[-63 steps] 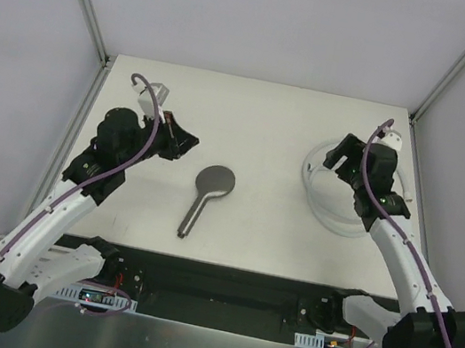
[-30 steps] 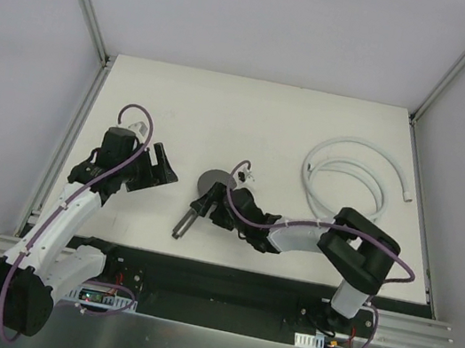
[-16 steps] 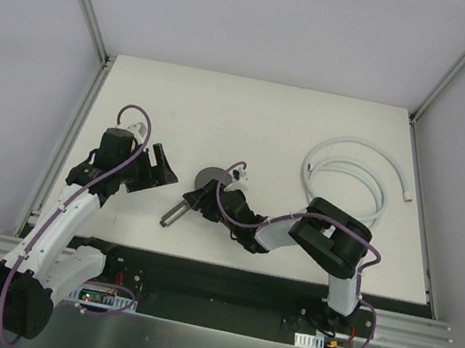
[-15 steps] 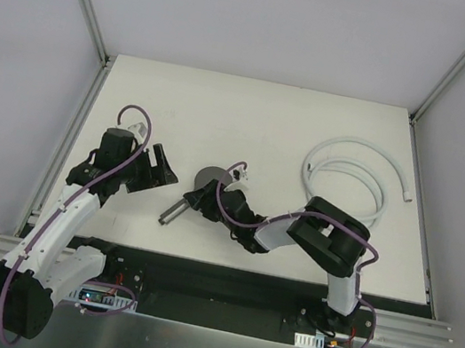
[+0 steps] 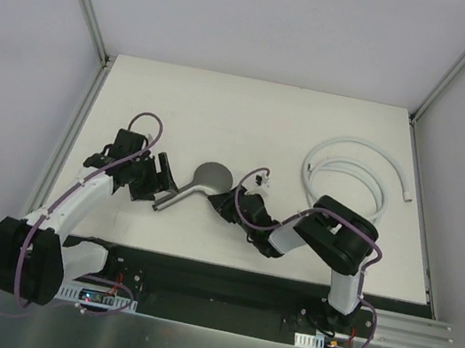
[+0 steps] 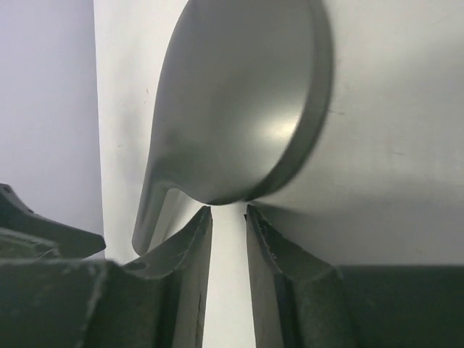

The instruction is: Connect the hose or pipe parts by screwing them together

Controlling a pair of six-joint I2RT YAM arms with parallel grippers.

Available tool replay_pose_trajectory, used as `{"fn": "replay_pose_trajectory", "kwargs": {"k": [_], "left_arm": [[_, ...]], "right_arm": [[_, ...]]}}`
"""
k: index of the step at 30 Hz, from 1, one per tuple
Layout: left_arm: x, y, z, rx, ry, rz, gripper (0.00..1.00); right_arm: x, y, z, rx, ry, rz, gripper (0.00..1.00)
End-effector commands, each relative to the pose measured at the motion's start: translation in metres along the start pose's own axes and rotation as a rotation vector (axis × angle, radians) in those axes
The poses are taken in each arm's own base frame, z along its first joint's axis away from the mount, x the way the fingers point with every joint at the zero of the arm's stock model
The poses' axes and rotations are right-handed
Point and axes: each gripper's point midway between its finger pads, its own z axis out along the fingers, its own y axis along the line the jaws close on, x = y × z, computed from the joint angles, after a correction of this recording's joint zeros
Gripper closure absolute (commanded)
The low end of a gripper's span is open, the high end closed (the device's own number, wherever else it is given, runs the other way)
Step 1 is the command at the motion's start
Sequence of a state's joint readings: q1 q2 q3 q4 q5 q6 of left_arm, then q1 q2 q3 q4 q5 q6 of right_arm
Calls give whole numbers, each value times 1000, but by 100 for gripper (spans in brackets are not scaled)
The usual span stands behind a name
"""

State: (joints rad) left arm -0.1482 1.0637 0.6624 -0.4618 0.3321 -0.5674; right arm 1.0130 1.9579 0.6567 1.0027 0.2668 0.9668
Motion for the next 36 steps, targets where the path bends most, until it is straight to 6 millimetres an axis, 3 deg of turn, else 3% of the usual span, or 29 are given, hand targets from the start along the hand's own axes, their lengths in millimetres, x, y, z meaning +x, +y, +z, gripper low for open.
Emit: {"fn": "replay_pose_trajectory", "kwargs": {"k": [1, 3, 5, 11, 15, 16, 17, 24, 29, 36], "left_arm": [[-27, -11, 3, -4, -11, 57, 25], [-31, -16, 7, 20, 23, 127, 25], [-32, -23, 15, 50, 85, 165, 24], [-29, -13, 33, -55, 208, 354, 24], [-17, -11, 44, -112, 255, 477, 23], [-13, -10, 47, -121, 272, 492, 23], [-11, -9, 50, -134, 279, 503, 24], [18, -12, 67, -159, 361, 520, 28], [44, -31, 80, -141, 414, 539, 35], [26, -36, 94, -265, 297, 551, 42]], "right_arm": [[-17, -7, -18, 23, -40, -10, 66], [-17, -10, -26, 23, -30, -19, 61], [-24, 0, -35, -9, -38, -45, 55], [-41, 3, -63, -44, -71, -103, 40], [-57, -8, -86, -48, -117, -115, 38], [-64, 0, -93, -76, -136, -111, 37], [-66, -10, -99, -60, -144, -121, 37], [-90, -22, -135, -68, -225, -152, 36], [-97, -32, -146, -47, -251, -183, 36], [-103, -37, -155, -24, -274, -207, 35]]}}
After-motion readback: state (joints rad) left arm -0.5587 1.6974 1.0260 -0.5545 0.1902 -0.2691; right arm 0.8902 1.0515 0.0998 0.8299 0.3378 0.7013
